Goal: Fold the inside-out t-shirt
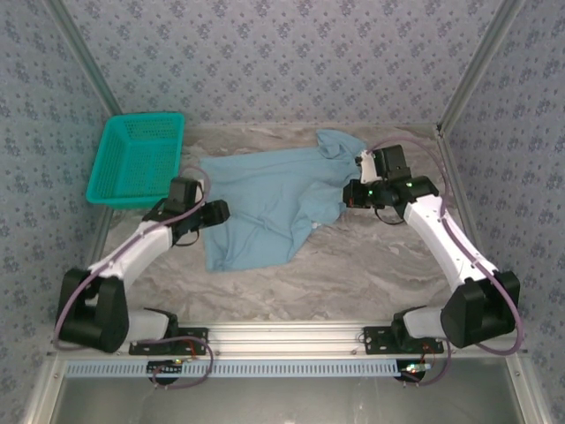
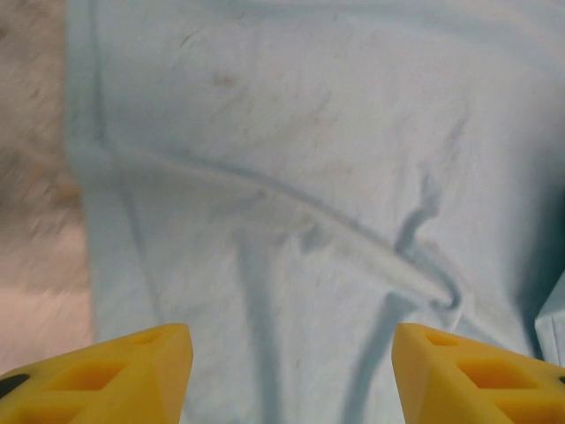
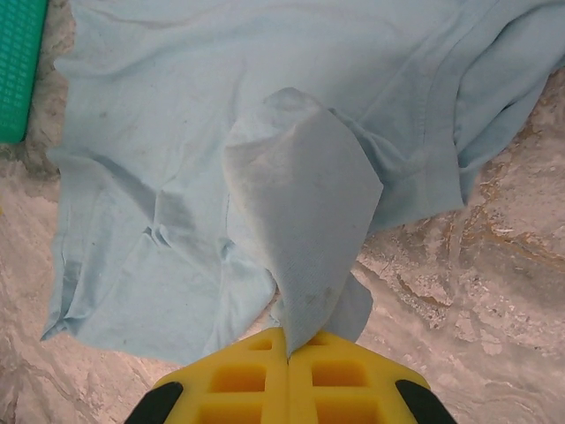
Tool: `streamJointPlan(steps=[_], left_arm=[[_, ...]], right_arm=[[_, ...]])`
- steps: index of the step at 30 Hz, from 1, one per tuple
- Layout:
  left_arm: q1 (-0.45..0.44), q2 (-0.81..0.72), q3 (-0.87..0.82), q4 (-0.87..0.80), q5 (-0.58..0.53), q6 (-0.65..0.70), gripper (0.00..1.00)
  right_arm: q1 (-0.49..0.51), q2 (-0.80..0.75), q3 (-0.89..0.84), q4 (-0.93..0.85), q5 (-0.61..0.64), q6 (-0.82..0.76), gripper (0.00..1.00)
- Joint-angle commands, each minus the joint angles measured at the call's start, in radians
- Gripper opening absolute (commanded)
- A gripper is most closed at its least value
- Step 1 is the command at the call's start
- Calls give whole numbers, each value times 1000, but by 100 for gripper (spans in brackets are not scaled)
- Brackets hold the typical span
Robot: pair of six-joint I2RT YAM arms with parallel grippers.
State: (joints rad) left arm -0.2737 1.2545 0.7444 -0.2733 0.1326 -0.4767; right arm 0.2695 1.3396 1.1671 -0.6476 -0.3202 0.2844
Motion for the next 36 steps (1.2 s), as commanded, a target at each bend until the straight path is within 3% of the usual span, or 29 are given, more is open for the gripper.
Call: streamJointPlan(steps=[1,8,14,21,24,30,33,36], left_arm=[[-33,-88,-103,-243,-57,-86,61],[-174,-234,-198,-399,-80,-222,58],[-189,-141,-185,-326,-46,-164,45],[-190,-61,-163,-284,-81,-128,29],[-191,-57,-163,-268,-96,-122,28],[-191,-55,-156,-249,-121,-120,43],[-190,-51,-151,-246,-130,-111,43],[-189,-35,-149,-235,-138,-102,34]], right_arm=[[-8,22,-3,54,-38,13,0],[-13,55,-20,104,-78,9,0],[-13,57,-28,106,-91,-4,0],[-12,18,-35,82,-70,-5,0],[-12,5,-39,72,-61,-5,0],[-12,1,-37,65,-53,-5,0],[-13,0,-40,62,-51,-5,0],[-13,-1,-43,57,-46,-6,0]])
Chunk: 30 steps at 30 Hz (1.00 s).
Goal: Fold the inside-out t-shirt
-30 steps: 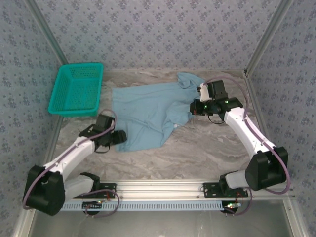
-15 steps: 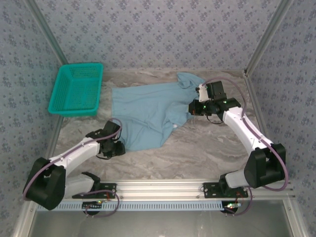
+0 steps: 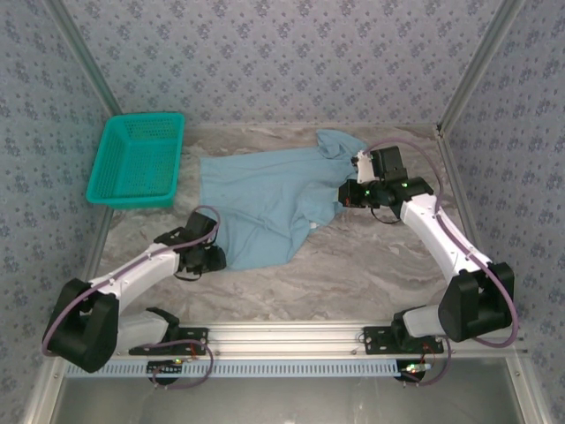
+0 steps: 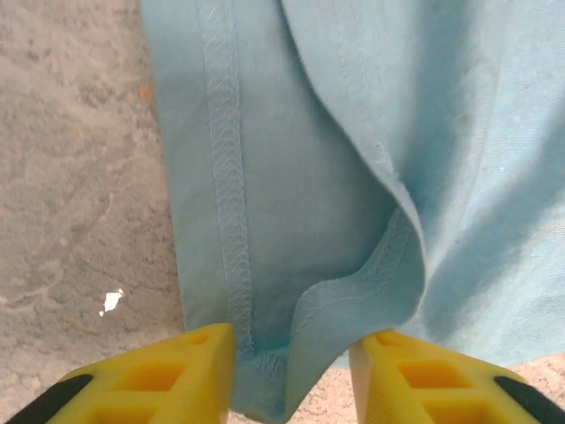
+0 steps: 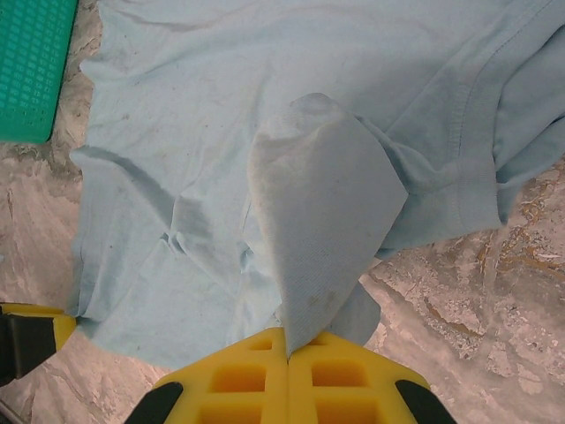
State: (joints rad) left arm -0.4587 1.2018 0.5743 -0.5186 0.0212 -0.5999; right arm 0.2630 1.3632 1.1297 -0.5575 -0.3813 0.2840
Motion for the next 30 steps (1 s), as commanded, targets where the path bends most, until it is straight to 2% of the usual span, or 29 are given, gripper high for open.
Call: streamJointPlan(steps=[1,4,7,12,15,20,25,30], left_arm=[[-5,25,21,13,-24,23,32],[-5,35,21,9,-18,26,25],[-4,22,16,-4,-18,21,23],[-2,8,4,-21,-11,-3,32],[-3,14,0,-27,-1,-8,32],[-5,18,-8,-32,22,-17,20],[3,-35,59,-71,8,15,1],[100,-202,324,-73,-11,68,0]], right_arm=[[-6,-28,-7,-34,19,-3,0],[-11,-39,-6,-39,30,-2,0],[-16,-47,-2,-39,35,0,0],[-16,-48,-4,-39,35,1,0],[-17,-47,-7,-39,36,0,0],[-23,-49,-11,-38,48,-3,0],[-51,-74,29,-83,96,7,0],[-181,-216,238,-155,205,-2,0]])
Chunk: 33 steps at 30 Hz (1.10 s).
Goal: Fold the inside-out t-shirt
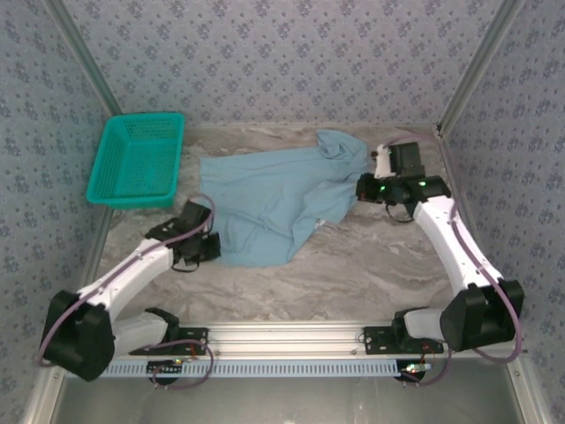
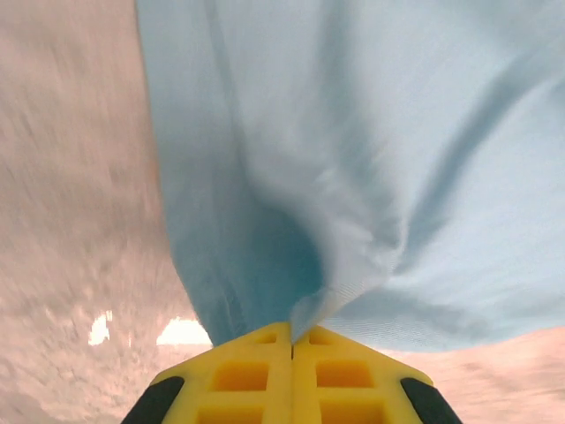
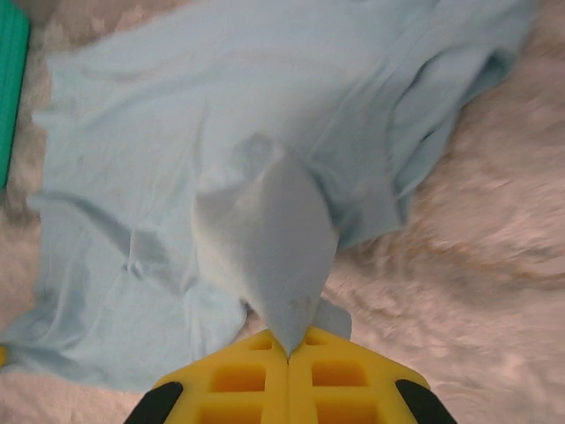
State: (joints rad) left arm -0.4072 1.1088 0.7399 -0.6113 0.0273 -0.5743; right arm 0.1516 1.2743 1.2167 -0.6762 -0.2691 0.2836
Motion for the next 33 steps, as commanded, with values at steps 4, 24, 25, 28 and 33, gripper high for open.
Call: streamJointPlan(steps=[4,24,25,28,33], left_arm=[[123,-207,389,29,-65,81,0],[132,-75,1155,-137,-246,279,0],[134,-34,1180,-136,-259,289,0],[156,85,1251,-104,-258,309,0],[223,268,1363,-73,-203,305,0]], right_arm=[[-153,-235,340,-67,155,-5,0],[-158,-143,1144,-287,359,-141,0],[-157,-112,1147,-264,367,-149,0],[-158,-34,1133,-156,376,-165,0],[-169,108,1128,34,351,-153,0]])
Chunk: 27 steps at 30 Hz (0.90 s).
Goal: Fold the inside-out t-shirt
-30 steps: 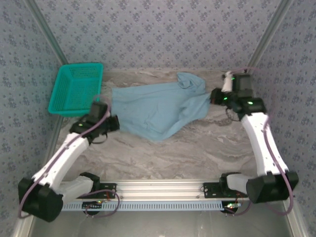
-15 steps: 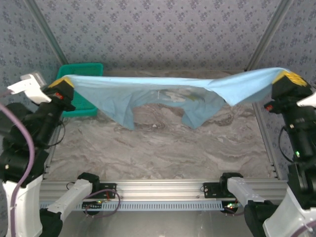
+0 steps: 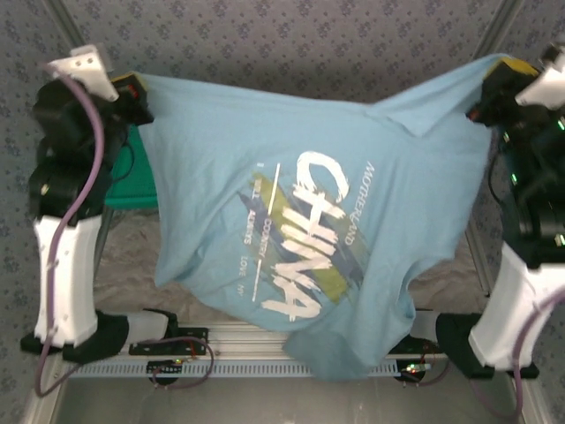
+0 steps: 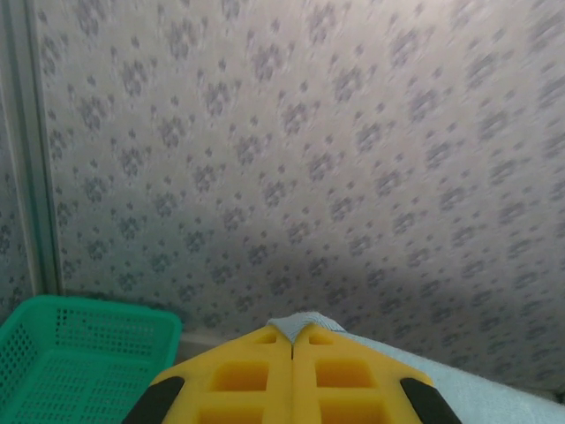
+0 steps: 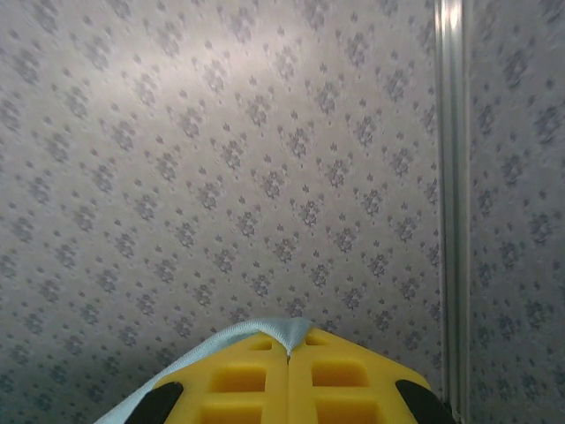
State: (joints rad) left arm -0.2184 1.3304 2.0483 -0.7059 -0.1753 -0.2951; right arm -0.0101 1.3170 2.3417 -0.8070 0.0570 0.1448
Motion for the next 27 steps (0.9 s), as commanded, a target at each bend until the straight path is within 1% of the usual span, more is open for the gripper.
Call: streamJointPlan(steps=[1,3,5,8,10,13,14,15,17,18,20,22,24,25,26,27], left_arm=[[50,79,76,60,12,22,0],[81,142,130,74,48,5,0],[106,213,220,60,76,-6,0],[129,319,377,33,115,-16,0],[143,382,502,-26,153,-34,0],[155,458,653,-90,193,-45,0],[159,469,677,-103,209,-51,0],[160,473,688,-119,229,-55,0],[159,460,653,-139,274,-64,0],[159,444,602,-145,312,-70,0],[157,371,421,-131,365,-78,0],[156,228,65,10,417,-108,0],[150,80,-287,187,444,-151,0],[140,19,-425,226,444,-156,0],[129,-22,-520,238,443,-164,0],[118,-57,-615,244,466,-169,0]], right_arm=[[-13,101,19,194,10,-7,0],[-20,179,76,238,-15,19,0],[-25,263,164,255,-43,43,0],[-31,384,331,255,-70,85,0],[-33,432,407,263,-91,116,0],[-33,427,398,296,-116,140,0],[-33,419,386,296,-117,148,0],[-31,406,366,290,-118,150,0],[-29,362,288,264,-140,146,0],[-24,333,235,249,-150,140,0],[-2,235,38,242,-158,122,0],[32,98,-215,242,-156,111,0],[70,-38,-456,221,-101,94,0],[78,-109,-571,197,-79,106,0],[81,-172,-670,157,-62,120,0],[82,-231,-761,112,-38,137,0]])
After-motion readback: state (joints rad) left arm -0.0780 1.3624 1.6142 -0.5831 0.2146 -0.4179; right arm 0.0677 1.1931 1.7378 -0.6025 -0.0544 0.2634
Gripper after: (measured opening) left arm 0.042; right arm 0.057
